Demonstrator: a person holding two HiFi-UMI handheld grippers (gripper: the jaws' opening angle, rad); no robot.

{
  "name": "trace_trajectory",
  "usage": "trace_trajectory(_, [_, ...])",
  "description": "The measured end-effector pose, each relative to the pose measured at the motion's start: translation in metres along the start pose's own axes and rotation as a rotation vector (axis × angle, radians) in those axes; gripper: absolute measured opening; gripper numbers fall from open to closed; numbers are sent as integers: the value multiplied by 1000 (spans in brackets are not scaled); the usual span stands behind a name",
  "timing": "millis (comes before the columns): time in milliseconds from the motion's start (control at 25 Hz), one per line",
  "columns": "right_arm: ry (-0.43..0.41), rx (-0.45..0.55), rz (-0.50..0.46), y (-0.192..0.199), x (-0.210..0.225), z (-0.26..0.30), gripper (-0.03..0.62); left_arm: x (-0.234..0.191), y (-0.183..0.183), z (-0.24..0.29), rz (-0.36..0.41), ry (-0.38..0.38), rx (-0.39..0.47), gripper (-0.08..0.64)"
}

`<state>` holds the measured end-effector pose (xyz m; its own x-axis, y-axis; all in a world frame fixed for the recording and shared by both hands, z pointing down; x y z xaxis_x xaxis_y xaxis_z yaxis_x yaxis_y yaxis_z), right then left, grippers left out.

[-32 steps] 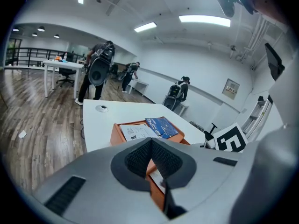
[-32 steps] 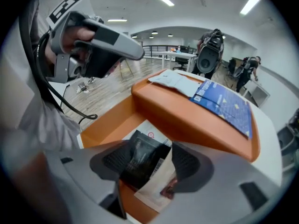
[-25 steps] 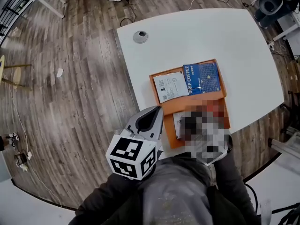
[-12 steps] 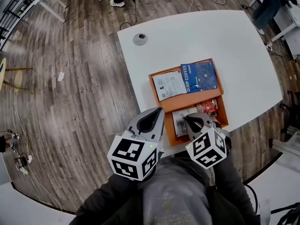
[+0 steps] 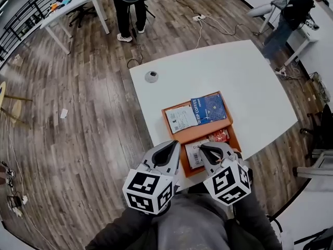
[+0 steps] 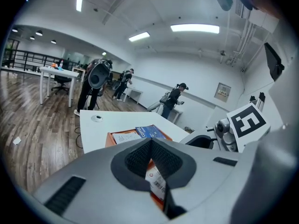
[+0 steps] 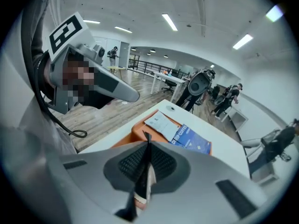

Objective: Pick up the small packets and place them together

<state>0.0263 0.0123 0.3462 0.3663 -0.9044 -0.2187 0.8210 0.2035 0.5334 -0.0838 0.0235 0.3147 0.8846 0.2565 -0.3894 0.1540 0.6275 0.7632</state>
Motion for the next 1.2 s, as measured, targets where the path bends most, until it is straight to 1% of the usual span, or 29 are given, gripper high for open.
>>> trace_trajectory(120, [6, -4, 6, 1, -6, -1, 14, 0, -2, -6, 11, 5, 8, -3])
trace_trajectory(280, [-12, -19, 11, 9, -13, 2, 14, 0, 5, -4, 4, 12, -1, -3])
trace_trajectory(400, [-9, -8, 10, 7, -7, -2, 14, 2, 7, 2, -6, 18, -3, -3])
trace_trajectory(560, [7, 23, -1, -5, 10, -9, 14, 0, 2, 6, -18, 16, 10, -3])
trace_trajectory(880, [85, 110, -36, -50, 75, -13, 14, -24, -18, 6, -79, -69, 65, -3])
trace_trajectory(1000, [71, 105, -47, -58, 89, 7, 14, -35, -23, 10, -104, -100, 74, -3])
trace_trajectory(1200, [-3, 77, -64, -64, 86, 50, 14, -61, -14, 10, -165, -164, 54, -3])
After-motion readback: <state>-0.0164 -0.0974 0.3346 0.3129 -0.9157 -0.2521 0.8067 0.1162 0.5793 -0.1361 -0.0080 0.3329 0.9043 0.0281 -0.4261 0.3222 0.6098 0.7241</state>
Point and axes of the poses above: the fingertips, and each gripper's own axes: z forward along the fingers, x to its right, y out of its underside, the point moved 4 cm from there along -z, backward along the fingers, and after that the axes turned 7 degrees about -x, right-handed, at the moved point
